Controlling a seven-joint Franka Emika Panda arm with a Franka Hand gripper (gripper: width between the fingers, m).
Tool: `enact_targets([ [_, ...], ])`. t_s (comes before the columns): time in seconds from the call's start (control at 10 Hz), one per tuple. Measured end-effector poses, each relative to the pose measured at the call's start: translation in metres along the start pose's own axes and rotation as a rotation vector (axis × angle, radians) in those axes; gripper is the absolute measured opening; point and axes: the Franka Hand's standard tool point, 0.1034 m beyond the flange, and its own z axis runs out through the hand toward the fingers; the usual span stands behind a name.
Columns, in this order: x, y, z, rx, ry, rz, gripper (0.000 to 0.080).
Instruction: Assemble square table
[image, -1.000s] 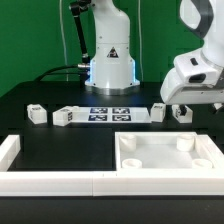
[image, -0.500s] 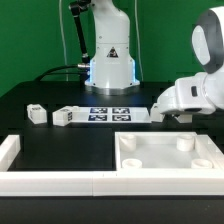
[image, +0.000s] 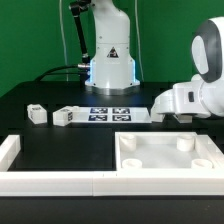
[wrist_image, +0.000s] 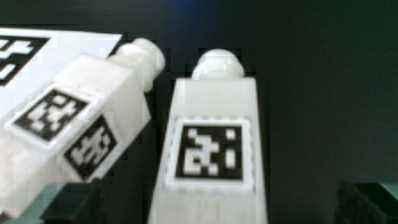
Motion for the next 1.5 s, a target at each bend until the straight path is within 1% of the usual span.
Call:
enact_targets([
  [0.1, -0.006, 0.000, 0.005, -0.005, -0.004, -0.002, 0.0649],
  [0.3, -0.004, 0.000, 0.005, -0.003, -0.005, -0.001, 0.0649],
  [0.4, -0.004, 0.000, 0.006, -0.003, -0.006, -0.001, 0.0537],
  [0.5, -0.004, 0.000, 0.006, -0.003, -0.006, -0.001, 0.0402],
  [0.6, -0.004, 0.000, 0.006, -0.003, -0.007, -0.001, 0.0402],
  [0.7, -0.004, 0.000, 0.006, -0.003, -0.007, -0.001, 0.0287],
  [1.2, -0.004, 0.000, 0.006, -0.003, -0.007, -0.001, 0.0287],
  [1.3, -0.005, 0.002, 0.003, -0.002, -0.011, -0.005, 0.0287],
  [1.4, -0.014, 0.011, -0.023, 0.011, -0.004, -0.019, 0.0287],
  [1.5, -0.024, 0.026, -0.049, 0.032, 0.037, -0.018, 0.0288],
])
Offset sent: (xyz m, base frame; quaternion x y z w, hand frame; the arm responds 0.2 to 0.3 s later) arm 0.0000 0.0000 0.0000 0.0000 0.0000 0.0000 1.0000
